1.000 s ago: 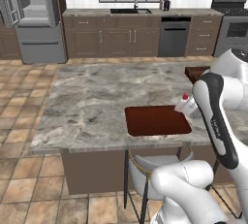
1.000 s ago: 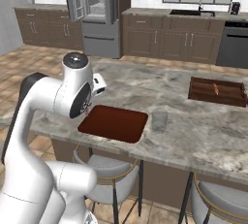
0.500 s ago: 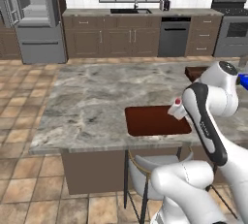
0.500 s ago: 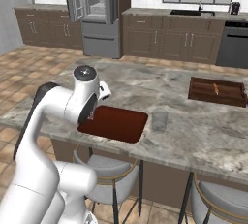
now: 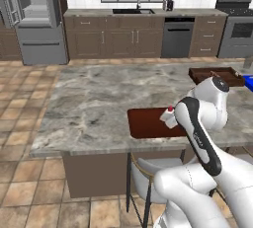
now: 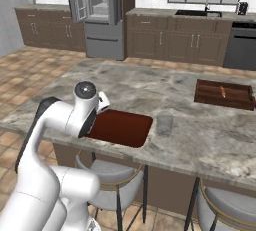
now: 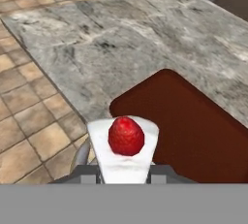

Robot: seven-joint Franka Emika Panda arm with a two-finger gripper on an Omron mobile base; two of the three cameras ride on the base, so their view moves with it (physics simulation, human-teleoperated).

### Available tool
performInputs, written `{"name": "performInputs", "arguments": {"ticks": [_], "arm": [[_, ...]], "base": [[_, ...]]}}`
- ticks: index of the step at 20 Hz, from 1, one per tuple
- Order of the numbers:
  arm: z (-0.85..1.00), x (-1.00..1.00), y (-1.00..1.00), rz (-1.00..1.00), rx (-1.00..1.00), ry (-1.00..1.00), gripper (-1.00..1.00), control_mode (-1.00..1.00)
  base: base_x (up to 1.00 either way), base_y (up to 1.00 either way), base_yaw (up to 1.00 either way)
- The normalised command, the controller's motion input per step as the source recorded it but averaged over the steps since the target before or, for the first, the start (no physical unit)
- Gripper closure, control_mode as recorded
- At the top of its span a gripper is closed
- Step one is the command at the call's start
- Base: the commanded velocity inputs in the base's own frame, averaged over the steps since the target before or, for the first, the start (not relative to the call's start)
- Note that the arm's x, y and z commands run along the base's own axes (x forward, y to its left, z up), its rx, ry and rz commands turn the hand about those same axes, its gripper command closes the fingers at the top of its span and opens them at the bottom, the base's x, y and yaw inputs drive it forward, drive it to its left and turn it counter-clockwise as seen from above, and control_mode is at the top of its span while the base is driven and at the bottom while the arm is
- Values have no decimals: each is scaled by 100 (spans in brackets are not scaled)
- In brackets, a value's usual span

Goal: Take the cakes from the fridge and place them on the empty tray on the dining counter.

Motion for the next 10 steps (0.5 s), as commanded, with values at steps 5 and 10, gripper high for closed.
{"name": "performInputs", "arguments": {"ticks": [5, 10], "arm": [[-13, 63, 4, 5, 0, 0, 100, -100], [-17, 65, -6, 5, 0, 1, 100, -100]], "base": [[0, 0, 0], [0, 0, 0]]}}
